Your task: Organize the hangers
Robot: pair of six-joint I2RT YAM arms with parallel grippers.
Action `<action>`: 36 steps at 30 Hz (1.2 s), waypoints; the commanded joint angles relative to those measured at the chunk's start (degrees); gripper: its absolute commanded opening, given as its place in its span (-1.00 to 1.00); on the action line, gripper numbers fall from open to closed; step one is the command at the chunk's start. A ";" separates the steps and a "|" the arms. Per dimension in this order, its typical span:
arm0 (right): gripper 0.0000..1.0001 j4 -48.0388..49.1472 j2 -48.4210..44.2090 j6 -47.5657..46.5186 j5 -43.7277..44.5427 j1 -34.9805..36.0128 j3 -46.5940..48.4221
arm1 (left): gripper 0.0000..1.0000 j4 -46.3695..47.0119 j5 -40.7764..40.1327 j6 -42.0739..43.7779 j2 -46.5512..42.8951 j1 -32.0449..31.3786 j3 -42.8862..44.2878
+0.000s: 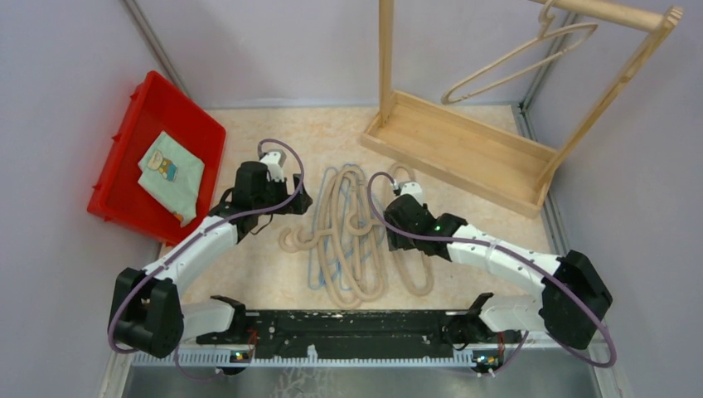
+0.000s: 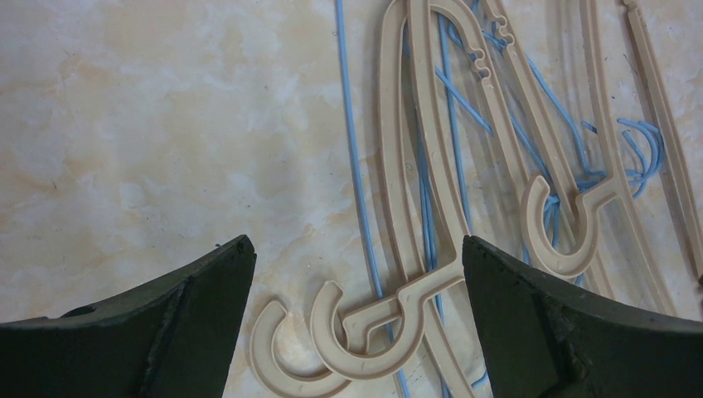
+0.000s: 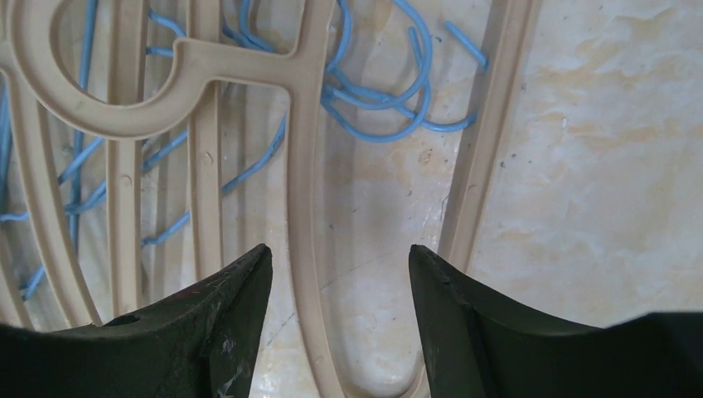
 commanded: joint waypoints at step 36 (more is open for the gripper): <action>-1.00 -4.18 -3.46 -1.61 -9.02 1.32 18.60 | 1.00 -0.63 -0.30 -0.31 -3.79 -0.24 -1.40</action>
